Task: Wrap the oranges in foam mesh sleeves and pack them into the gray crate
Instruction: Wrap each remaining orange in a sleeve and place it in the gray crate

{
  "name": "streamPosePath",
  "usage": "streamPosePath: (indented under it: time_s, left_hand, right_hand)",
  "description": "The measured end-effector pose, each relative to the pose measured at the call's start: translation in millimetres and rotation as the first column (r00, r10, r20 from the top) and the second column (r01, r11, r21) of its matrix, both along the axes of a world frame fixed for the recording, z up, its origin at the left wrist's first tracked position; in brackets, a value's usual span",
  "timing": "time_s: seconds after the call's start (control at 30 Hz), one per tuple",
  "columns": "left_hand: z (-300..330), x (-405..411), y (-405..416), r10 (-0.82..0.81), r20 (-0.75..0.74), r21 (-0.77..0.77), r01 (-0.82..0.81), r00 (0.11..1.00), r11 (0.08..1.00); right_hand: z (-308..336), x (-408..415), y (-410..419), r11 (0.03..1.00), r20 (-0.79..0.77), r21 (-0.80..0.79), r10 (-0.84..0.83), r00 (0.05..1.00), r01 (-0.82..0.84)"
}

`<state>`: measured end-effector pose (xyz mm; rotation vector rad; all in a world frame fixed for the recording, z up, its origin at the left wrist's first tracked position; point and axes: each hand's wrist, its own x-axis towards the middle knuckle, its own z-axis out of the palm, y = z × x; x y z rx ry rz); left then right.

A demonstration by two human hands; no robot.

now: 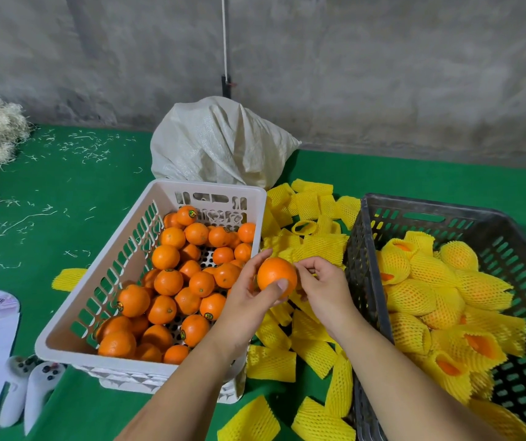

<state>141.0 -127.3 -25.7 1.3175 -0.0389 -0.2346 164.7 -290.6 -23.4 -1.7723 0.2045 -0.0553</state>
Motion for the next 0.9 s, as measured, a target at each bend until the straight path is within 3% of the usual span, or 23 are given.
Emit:
streamPosePath:
  time_s: [0.13,0.3,0.4,0.5,0.6,0.73,0.9]
  left_hand:
    - [6,7,3,-0.034,-0.073,-0.086,0.028,0.997,0.996]
    - [8,11,7,-0.238,-0.113,-0.126,0.223,0.965,0.967]
    - [2,10,6,-0.323,-0.14,-0.117,0.309,0.936,0.944]
    - [-2,13,0,-0.234,-0.148,-0.076,0.225,0.961,0.971]
    - [-6,10,-5,-0.103,-0.062,0.029,0.105,0.993,0.994]
    - [-13,4,-3,0.028,0.048,0.104,-0.033,0.998,0.994]
    - [-14,5,2,0.059,0.079,0.096,-0.066,0.995,0.993]
  right_hand:
    - [-1,4,0,0.995,-0.058,0.091,0.033,0.998,-0.028]
    - [-6,3,1,0.988,0.032,-0.145,-0.053,0.998,0.057]
    - [-7,-1,2,0.981,0.042,-0.194,-0.004,0.999,0.012]
    - [-7,0,-1,0.978,0.018,-0.206,0.039,0.999,-0.035]
    - [-3,1,-4,0.988,0.063,-0.152,0.006,0.998,0.003]
    - [3,-5,-5,0.999,0.139,0.04,-0.014,0.99,0.008]
    - [12,-14,-2,0.986,0.268,0.114,0.09,0.959,-0.124]
